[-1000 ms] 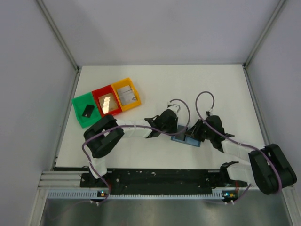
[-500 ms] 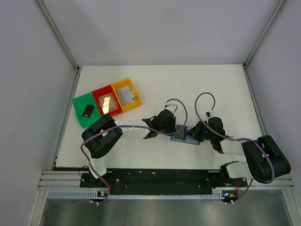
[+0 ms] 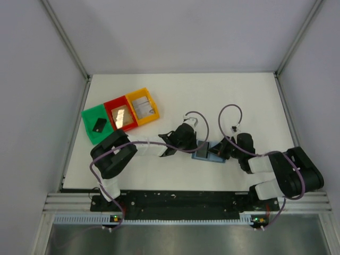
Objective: Take the credit cards out of the card holder
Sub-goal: Remove the credit card from the card holder.
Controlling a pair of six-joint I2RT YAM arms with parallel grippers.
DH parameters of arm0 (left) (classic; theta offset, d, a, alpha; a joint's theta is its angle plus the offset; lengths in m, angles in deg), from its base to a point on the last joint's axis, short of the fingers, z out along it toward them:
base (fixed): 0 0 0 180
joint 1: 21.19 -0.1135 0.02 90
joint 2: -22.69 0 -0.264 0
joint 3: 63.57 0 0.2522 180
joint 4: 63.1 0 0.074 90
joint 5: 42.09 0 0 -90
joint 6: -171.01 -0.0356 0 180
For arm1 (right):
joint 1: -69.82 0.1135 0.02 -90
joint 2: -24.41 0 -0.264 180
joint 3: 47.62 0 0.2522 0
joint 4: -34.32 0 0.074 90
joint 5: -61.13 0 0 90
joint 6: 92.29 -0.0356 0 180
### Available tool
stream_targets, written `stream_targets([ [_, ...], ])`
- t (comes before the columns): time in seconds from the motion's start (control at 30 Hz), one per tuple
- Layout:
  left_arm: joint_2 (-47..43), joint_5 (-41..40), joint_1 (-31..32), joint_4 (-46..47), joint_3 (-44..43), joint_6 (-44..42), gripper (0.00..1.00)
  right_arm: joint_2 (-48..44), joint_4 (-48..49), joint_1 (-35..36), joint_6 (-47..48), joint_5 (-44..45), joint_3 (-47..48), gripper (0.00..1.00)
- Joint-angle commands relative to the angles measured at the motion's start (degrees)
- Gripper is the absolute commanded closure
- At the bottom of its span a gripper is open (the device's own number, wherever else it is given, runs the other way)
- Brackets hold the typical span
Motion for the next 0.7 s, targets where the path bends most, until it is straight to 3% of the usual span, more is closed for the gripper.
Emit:
stream_targets([
  [0.0,4.4,2.0,1.0,-12.6,4.7,-0.3,0.86,-0.1,7.1,0.5,0.8,-6.5,0.7,1.00],
  [0.1,3.8,1.1,0.6,-12.9,5.4,-0.2,0.85,-4.4,2.6,-0.5,2.1,-5.8,0.6,1.00],
  [0.33,2.5,1.0,-0.9,-11.5,7.9,0.4,0.85,-14.8,-17.8,-3.8,8.3,-1.7,2.6,1.00],
  [0.6,3.0,2.3,-0.9,-11.1,7.5,0.7,0.85,-8.2,-14.7,-3.9,7.3,-6.1,3.8,1.00],
  [0.67,3.1,2.5,-0.9,-11.0,7.5,0.7,0.85,-6.9,-13.2,-3.9,7.0,-7.0,4.1,0.90],
])
